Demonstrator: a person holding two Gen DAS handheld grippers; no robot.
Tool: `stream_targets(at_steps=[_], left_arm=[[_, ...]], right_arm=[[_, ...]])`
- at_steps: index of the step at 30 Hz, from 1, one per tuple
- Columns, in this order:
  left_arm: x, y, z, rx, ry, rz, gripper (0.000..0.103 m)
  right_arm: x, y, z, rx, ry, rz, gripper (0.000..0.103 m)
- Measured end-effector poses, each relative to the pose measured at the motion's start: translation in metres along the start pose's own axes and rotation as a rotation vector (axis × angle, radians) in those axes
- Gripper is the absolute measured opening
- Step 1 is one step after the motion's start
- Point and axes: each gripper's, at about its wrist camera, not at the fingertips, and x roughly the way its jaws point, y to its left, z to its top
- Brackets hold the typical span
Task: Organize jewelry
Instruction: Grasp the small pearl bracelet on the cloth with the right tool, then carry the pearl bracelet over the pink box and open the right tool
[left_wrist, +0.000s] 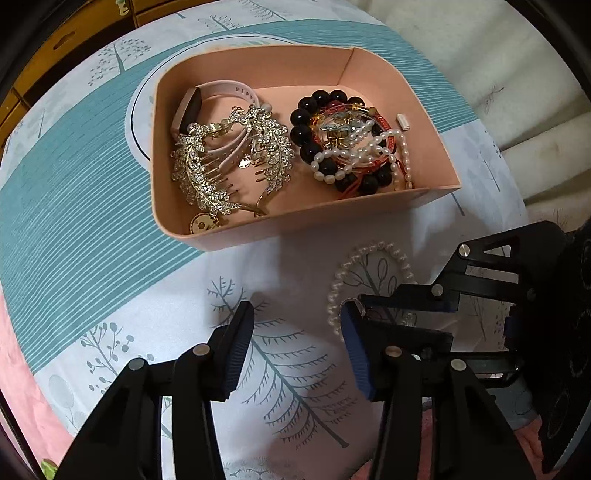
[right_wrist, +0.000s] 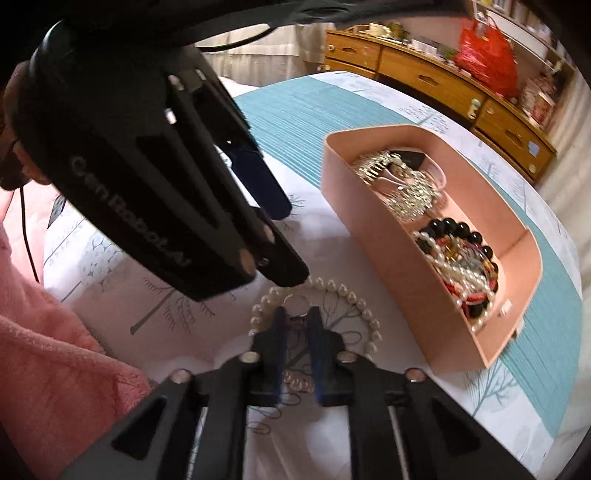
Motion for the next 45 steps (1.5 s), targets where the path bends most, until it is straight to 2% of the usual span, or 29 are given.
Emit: stream_targets(at_steps=[5, 8, 10, 14, 19, 20, 22, 23, 26, 31, 34, 39, 45], left_arm=[[-0.001, 0.003, -0.002, 0.007, 0.007, -0.010, 0.047], [0.001, -0.002, 0.000, 0.020, 0.006, -0.010, 0.042], [0.004, -0.008, 0.002, 0.030, 0.008, 0.001, 0.035], [0.006, -0.016, 0.005, 0.056, 0.005, 0.021, 0.035], [0.011, -0.037, 0.002, 0.132, -0.016, 0.112, 0.029], [0.011, -0.041, 0.000, 0.142, -0.021, 0.127, 0.027], [0.013, -0.048, -0.002, 0.168, -0.035, 0.176, 0.012], [0.014, -0.051, -0.004, 0.175, -0.038, 0.175, 0.008], [0.016, -0.064, -0.008, 0.196, -0.047, 0.208, 0.005], [0.013, -0.073, -0.018, 0.163, -0.029, 0.168, 0.005], [-0.001, -0.080, -0.023, 0.169, -0.045, 0.159, 0.005], [-0.050, -0.076, -0.028, 0.156, -0.102, 0.145, 0.005], [-0.106, -0.070, -0.011, 0.143, -0.167, 0.113, 0.005]], right_arm=[[-0.001, -0.008, 0.000, 0.039, 0.004, 0.042, 0.010], [-0.006, -0.013, -0.001, 0.074, 0.001, 0.035, 0.010], [-0.011, -0.018, -0.002, 0.103, -0.009, 0.028, 0.010], [-0.025, -0.029, -0.008, 0.167, -0.032, 0.005, 0.010], [-0.040, -0.041, -0.017, 0.256, -0.058, -0.025, 0.010], [-0.042, -0.043, -0.019, 0.273, -0.062, -0.031, 0.010], [-0.048, -0.047, -0.024, 0.304, -0.068, -0.043, 0.010], [-0.050, -0.049, -0.027, 0.323, -0.072, -0.047, 0.010], [-0.054, -0.054, -0.032, 0.360, -0.080, -0.057, 0.010], [-0.063, -0.062, -0.040, 0.418, -0.093, -0.066, 0.010], [-0.068, -0.067, -0.042, 0.445, -0.100, -0.067, 0.010], [-0.082, -0.071, -0.040, 0.478, -0.134, -0.076, 0.010], [-0.102, -0.079, -0.024, 0.521, -0.190, -0.084, 0.010]])
